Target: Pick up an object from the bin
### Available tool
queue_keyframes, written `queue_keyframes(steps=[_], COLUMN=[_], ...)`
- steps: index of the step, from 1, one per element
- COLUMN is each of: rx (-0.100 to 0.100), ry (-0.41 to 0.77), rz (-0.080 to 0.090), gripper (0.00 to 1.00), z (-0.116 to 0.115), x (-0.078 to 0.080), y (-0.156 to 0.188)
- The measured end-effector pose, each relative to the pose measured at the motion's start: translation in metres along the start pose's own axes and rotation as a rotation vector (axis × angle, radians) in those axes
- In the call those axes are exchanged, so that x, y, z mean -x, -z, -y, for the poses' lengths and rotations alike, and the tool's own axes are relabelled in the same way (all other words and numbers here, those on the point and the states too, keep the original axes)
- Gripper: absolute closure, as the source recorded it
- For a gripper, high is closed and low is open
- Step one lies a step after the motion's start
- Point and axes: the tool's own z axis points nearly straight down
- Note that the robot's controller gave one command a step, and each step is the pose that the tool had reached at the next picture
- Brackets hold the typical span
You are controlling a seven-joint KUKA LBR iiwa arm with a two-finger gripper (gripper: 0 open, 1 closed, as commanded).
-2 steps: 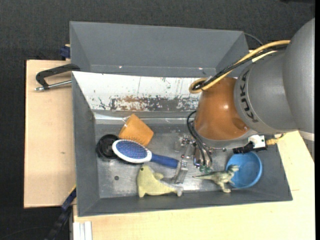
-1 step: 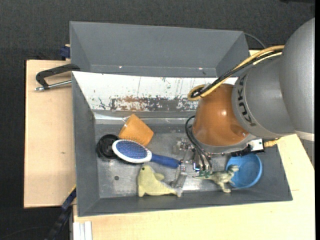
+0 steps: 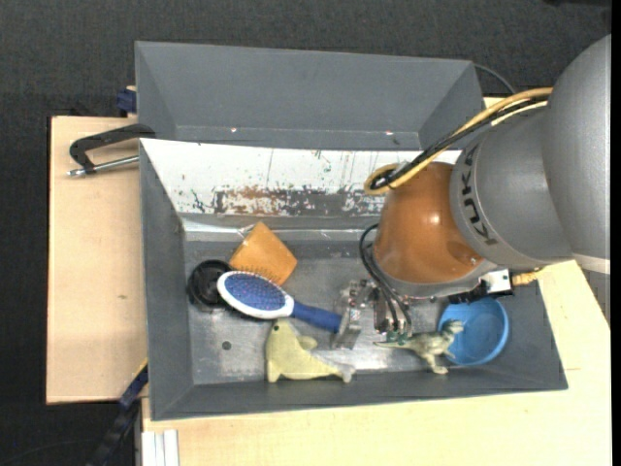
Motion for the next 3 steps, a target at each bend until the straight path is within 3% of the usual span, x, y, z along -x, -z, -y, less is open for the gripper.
queue_keyframes(steps=[1,2,3], rx=[0.0,0.0,-0.002], ry=[0.372,0.347,0.708], rz=[0.009,0.01,0.018], gripper=[1.0,1.0,1.0], z=[0.016,-0.011,-0.009], x=[0.031,0.086,0.099], y=[0.001,0.004,0.24])
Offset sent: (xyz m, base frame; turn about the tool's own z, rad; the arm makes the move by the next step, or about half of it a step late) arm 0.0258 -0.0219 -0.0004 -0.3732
